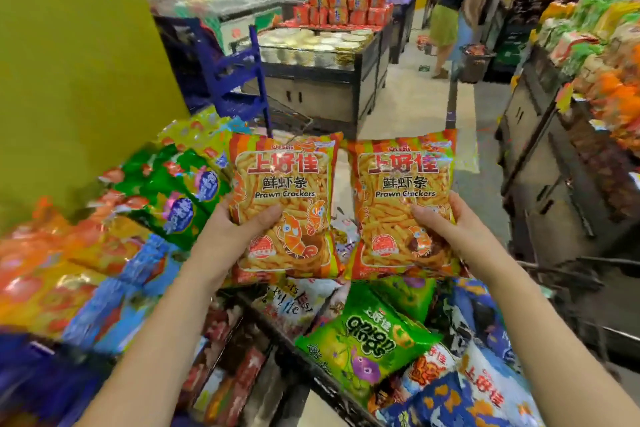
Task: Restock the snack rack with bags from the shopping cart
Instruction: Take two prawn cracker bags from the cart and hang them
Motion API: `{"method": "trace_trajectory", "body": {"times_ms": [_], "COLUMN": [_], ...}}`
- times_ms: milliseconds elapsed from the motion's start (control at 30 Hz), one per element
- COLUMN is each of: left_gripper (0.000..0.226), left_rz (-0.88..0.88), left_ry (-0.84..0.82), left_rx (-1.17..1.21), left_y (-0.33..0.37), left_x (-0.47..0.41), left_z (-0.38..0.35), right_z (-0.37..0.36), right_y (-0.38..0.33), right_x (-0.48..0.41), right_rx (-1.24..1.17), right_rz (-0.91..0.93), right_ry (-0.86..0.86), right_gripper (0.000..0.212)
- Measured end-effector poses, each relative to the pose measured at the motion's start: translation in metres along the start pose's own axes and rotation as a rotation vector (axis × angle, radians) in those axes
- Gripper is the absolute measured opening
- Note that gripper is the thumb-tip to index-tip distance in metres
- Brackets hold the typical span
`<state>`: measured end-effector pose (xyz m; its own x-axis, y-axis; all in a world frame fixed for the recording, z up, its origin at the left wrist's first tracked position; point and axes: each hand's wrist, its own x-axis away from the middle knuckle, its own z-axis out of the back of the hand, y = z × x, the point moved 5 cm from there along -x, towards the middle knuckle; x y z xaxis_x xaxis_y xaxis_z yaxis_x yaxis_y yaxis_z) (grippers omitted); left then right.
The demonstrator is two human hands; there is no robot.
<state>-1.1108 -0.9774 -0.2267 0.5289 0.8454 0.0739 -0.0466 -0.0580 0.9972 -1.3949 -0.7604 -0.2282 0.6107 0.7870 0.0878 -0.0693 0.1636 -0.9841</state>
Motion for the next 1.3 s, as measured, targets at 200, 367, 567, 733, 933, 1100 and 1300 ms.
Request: {"method": "trace_trajectory", "body": {"times_ms": [200,367,567,733,933,1100,1300], "left_gripper": [0.102,0.078,0.071,0.076,0.093,0.095,0.102], "left_rz": [0.041,0.016,0.020,0.028,0.006,-0.012,0.028], "left_ry": [0.331,0.544,0.884,1.142,1.415,1.585,1.761], "left_rx": [0.046,0.047,0.031,0.085,0.104,0.189,0.190], "left_y": [-0.032,-0.039,-0.038,-0.046,-0.061,-0.078,-0.089], "left_x": [0.098,0.208,0.356,0.499,0.692,0.845,0.988], "left_z": [0.061,0.110,0.165,0.190,0.187,0.167,0.151], "right_z": [-0.068,-0.154,-0.269,-0.333,-0.413,-0.455,-0.484], "right_y": [0.007,0.002,-0.017,-0.049,-0.036,-0.024,-0.007], "right_x": [0.001,0.026,0.100,0.214,0.361,0.507,0.653], "right_rx": [0.035,0.000,-0.038,-0.001,0.036,0.054,0.088], "right_rz": [0.002,0.025,0.085,0.141,0.189,0.136,0.157], "right_ry": [-0.280,-0.489,-0.845,-1.035,-1.366,-1.666,-1.789], "right_gripper": [0.052,0.031,0.052,0.054,0.039,0.075,0.050]}}
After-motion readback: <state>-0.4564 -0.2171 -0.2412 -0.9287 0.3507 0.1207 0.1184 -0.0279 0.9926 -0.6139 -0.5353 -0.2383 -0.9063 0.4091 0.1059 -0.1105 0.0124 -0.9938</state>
